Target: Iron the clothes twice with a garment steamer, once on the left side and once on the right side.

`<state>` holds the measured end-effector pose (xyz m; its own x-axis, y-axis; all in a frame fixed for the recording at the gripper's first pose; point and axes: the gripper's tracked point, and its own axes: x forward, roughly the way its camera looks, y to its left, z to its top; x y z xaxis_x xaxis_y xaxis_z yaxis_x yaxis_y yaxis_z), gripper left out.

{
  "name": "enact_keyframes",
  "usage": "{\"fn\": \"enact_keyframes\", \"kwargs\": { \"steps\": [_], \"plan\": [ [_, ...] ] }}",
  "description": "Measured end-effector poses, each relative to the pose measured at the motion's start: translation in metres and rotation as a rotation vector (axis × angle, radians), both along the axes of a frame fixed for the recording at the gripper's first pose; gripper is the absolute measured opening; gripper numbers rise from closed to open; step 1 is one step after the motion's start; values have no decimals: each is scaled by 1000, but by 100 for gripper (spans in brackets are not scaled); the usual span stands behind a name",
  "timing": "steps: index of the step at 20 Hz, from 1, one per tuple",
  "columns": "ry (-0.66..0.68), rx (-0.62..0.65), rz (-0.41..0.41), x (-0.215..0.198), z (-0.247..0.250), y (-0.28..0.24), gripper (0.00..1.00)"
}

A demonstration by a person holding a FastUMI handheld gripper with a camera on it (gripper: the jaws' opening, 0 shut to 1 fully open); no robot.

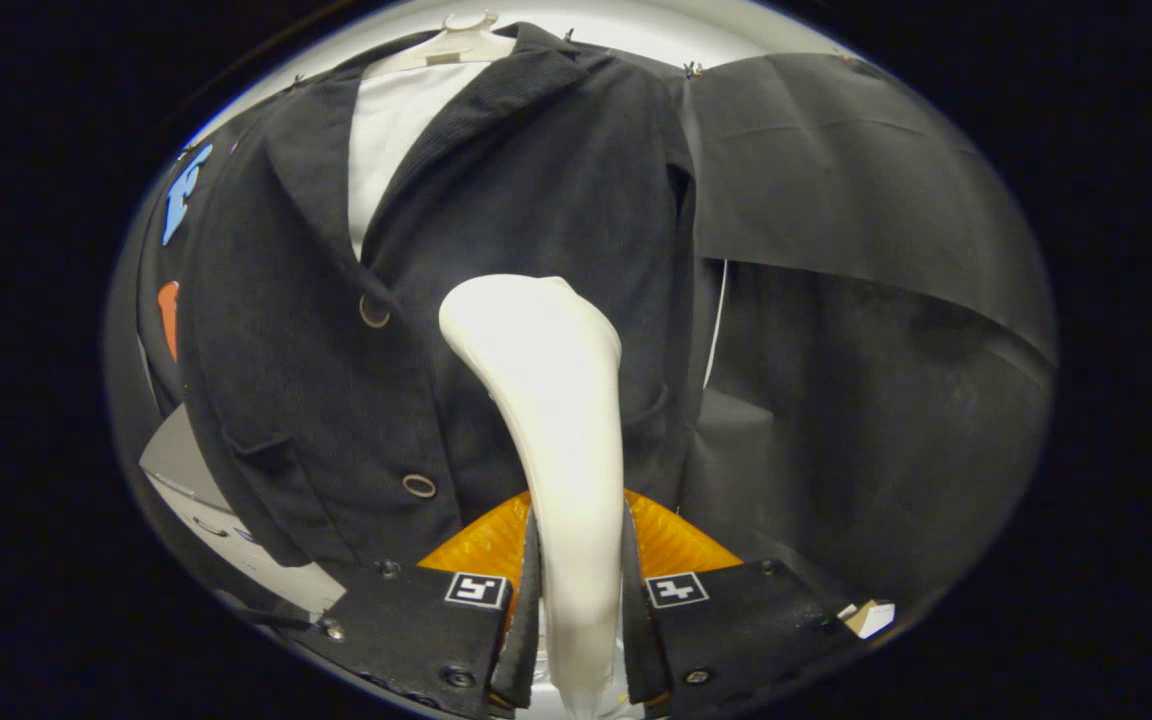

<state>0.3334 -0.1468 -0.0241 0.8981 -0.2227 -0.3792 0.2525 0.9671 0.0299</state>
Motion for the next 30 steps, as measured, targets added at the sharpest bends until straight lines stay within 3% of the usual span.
{"fn": "enact_keyframes", "kwargs": {
  "steps": [12,30],
  "plan": [
    [68,-29,-1,-16,-68,15,37],
    [287,53,34,-45,-188,26,37]
  ]
}}
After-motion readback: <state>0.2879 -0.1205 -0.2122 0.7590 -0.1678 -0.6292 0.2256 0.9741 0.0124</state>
